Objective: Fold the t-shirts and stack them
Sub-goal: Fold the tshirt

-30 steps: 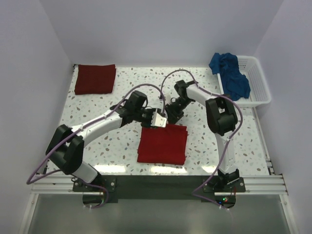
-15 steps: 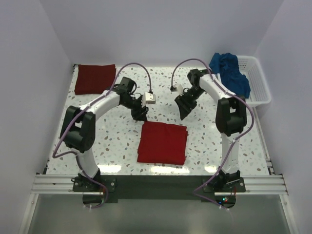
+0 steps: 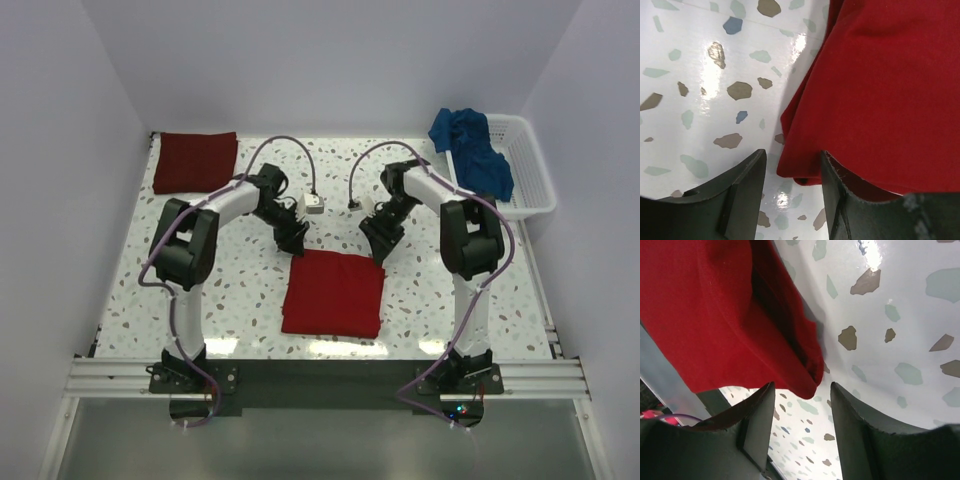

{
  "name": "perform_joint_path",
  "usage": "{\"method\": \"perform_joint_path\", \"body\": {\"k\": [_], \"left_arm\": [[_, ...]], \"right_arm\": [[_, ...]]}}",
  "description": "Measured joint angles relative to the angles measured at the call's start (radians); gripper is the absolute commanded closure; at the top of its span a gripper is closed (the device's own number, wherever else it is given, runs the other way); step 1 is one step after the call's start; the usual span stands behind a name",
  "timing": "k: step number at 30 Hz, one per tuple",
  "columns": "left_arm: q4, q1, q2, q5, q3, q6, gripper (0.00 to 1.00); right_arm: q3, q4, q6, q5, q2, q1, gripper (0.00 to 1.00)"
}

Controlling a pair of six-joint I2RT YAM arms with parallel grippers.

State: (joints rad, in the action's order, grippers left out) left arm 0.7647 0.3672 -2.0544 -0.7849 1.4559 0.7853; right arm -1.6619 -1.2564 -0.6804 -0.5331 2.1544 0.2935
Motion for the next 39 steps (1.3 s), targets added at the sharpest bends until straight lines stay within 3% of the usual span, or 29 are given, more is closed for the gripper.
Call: {"method": "perform_joint_path", "body": {"k": [2, 3, 4, 5, 6, 9, 21, 29, 31, 34, 35, 36, 38, 39], "left_arm": [[0.011, 0.0, -0.011, -0.006, 0.0, -0.003, 0.58], [0.016, 0.0, -0.016, -0.01, 0.0, -0.008, 0.63], [0.019, 0.0, -0.019, -0.013, 0.0, -0.01, 0.75], [0.023, 0.0, -0.02, -0.015, 0.0, -0.014, 0.8], [0.024, 0.0, -0.02, -0.016, 0.0, -0.011, 0.85], [0.033, -0.003, -0.019, -0.019, 0.0, -0.013, 1.0], [0.055, -0.066, 0.085, 0.023, -0.003, -0.011, 1.0], [-0.05, -0.067, -0.004, 0.119, 0.002, -0.067, 0.99], [-0.073, -0.068, -0.039, 0.132, 0.013, -0.082, 0.81], [-0.087, -0.074, -0.046, 0.153, 0.038, -0.098, 0.6], [-0.097, -0.081, -0.045, 0.161, 0.043, -0.104, 0.57], [-0.106, -0.089, -0.04, 0.163, 0.044, -0.114, 0.53], [-0.117, -0.112, -0.009, 0.158, 0.027, -0.138, 0.45], [-0.121, -0.122, 0.023, 0.142, 0.008, -0.149, 0.35]], "right_arm": [[0.002, 0.0, -0.005, 0.0, 0.0, 0.0, 0.61], [0.002, 0.0, -0.01, -0.001, 0.0, 0.0, 0.73], [0.002, 0.001, -0.016, -0.002, 0.0, 0.0, 0.79], [0.002, 0.0, -0.019, -0.004, 0.0, 0.0, 0.85], [0.002, -0.002, -0.021, -0.005, 0.0, 0.0, 0.97], [0.002, -0.014, -0.029, -0.006, 0.0, 0.0, 1.0], [0.0, 0.013, -0.003, 0.097, -0.08, -0.018, 1.0], [-0.053, 0.178, 0.107, 0.162, 0.039, -0.016, 1.0], [-0.066, 0.198, 0.131, 0.177, 0.064, -0.015, 1.0], [-0.1, 0.202, 0.153, 0.196, 0.066, -0.014, 0.71], [-0.117, 0.201, 0.156, 0.206, 0.066, -0.014, 0.62], [-0.135, 0.2, 0.163, 0.208, 0.066, -0.018, 0.47], [-0.159, 0.201, 0.181, 0.2, 0.051, -0.024, 0.32], [-0.159, 0.198, 0.195, 0.186, 0.033, -0.026, 0.17]]}}
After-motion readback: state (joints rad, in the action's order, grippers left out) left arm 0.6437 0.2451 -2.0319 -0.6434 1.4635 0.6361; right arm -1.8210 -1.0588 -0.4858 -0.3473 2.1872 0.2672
